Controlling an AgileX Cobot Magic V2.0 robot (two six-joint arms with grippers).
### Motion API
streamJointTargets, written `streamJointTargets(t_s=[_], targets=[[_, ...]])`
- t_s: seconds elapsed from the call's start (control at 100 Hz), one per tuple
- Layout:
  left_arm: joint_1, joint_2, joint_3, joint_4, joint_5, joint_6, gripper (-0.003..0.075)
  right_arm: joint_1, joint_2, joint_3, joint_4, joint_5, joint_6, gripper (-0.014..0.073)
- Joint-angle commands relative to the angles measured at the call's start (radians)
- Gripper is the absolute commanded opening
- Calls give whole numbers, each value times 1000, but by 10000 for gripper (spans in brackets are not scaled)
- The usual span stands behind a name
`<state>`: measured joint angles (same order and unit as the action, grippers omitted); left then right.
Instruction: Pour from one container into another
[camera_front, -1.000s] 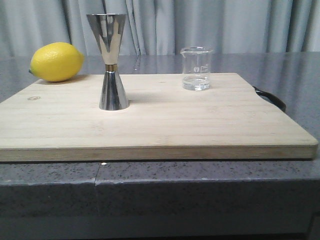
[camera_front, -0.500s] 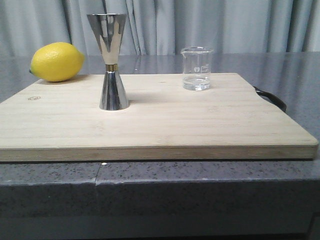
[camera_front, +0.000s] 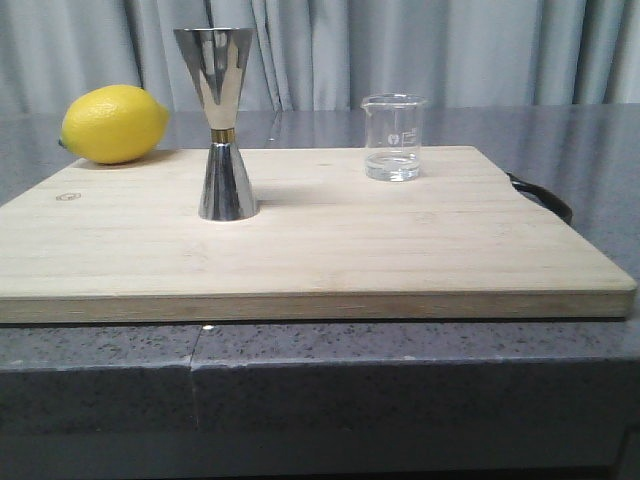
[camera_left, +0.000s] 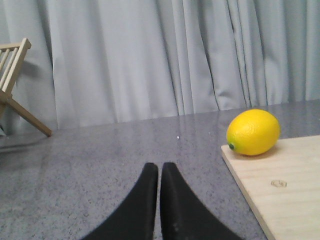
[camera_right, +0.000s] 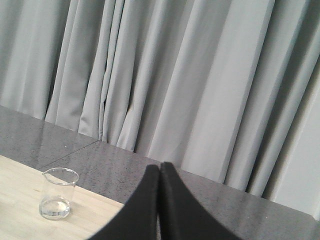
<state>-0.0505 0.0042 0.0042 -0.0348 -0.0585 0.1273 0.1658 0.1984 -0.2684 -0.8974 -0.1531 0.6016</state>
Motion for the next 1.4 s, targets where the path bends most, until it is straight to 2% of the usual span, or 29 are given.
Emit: streamJointTargets(t_s=[0.0, 0.25, 0.42, 1.34, 1.39], targets=[[3, -28, 34, 2, -10, -16, -19, -6, 8, -27, 5, -44, -5, -75], [3, -35, 34, 2, 9, -38, -19, -6, 8, -27, 5, -44, -5, -75], [3, -35, 34, 13, 76, -38, -19, -6, 8, -27, 5, -44, -5, -75], [3, -35, 34, 5, 74, -38, -19, -6, 8, -27, 5, -44, -5, -75], [3, -35, 34, 5, 74, -38, -19, -6, 8, -27, 52, -42, -5, -75]])
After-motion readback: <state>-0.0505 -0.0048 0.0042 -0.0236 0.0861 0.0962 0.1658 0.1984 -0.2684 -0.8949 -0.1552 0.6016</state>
